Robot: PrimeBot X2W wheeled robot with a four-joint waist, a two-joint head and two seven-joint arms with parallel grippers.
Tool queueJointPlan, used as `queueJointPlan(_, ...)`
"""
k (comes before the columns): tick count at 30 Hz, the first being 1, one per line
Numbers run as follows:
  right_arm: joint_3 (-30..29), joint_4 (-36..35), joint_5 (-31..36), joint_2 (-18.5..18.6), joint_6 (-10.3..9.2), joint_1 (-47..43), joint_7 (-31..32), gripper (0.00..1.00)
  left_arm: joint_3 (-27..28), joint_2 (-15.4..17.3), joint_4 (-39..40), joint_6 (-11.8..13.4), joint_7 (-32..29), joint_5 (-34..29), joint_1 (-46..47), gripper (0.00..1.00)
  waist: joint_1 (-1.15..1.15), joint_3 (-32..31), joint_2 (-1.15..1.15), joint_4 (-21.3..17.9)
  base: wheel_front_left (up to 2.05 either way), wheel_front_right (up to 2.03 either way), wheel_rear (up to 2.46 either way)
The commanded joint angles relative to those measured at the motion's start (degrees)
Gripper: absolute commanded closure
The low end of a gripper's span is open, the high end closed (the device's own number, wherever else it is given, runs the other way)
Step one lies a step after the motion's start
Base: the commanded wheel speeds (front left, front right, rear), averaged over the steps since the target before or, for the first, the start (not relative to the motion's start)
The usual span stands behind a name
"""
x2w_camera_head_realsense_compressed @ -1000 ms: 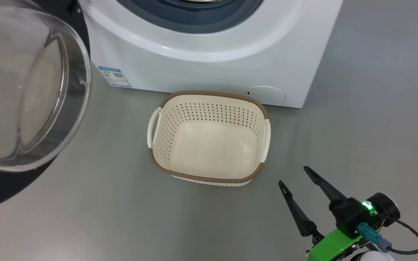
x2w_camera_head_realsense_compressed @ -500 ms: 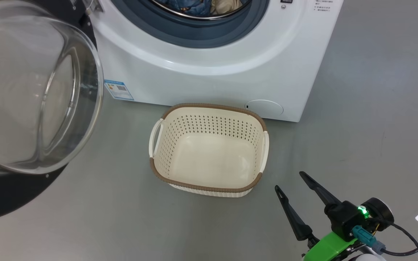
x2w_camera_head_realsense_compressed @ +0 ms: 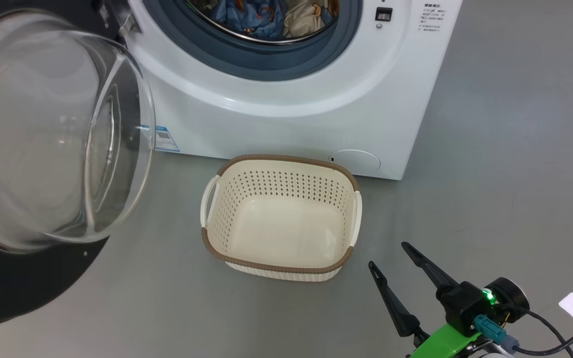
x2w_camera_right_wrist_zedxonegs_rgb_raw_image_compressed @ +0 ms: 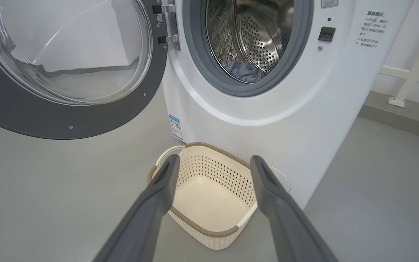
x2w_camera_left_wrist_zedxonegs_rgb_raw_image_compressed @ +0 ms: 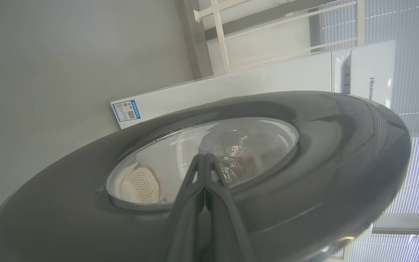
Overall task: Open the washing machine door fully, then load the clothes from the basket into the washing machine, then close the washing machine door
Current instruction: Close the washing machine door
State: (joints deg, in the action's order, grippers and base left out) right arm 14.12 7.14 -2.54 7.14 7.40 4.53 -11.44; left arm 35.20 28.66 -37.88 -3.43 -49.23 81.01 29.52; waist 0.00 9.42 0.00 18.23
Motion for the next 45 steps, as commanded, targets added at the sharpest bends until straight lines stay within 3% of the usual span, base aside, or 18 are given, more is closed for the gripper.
queueJointPlan(1, 1.5, -1.1, 0.0, -0.4, 0.09, -0.2, -0.7, 0.0, 0.7, 2.4, 2.2, 0.2, -1.1, 0.7, -0.9, 1.0, 0.0, -0.3, 0.0, -0.2, 0.0, 0.0, 0.0)
queueJointPlan(25, 0.5, 0.4, -0.1, -1.7, 0.09, -0.3, -1.9, 0.0, -4.6, -12.6, 31.6, 5.7, -8.2, 3.0, -14.8, 1.0, 0.0, -2.4, 0.0, -2.3, 0.0, 0.0, 0.0)
queueJointPlan(35, -0.3, 0.8, 0.0, -2.5, 0.09, -0.4, -2.5, 0.0, -8.3, -18.4, 38.1, 7.3, -8.3, 3.0, -16.7, 1.0, 0.0, -2.9, 0.0, -4.4, 0.0, 0.0, 0.0)
queueJointPlan(45, -0.9, 0.7, 0.2, -2.6, 0.09, -0.1, -2.7, 0.0, -12.3, -23.1, 38.4, 7.1, -6.7, 2.7, -16.2, 1.0, 0.0, -2.2, 0.0, -7.2, 0.0, 0.0, 0.0)
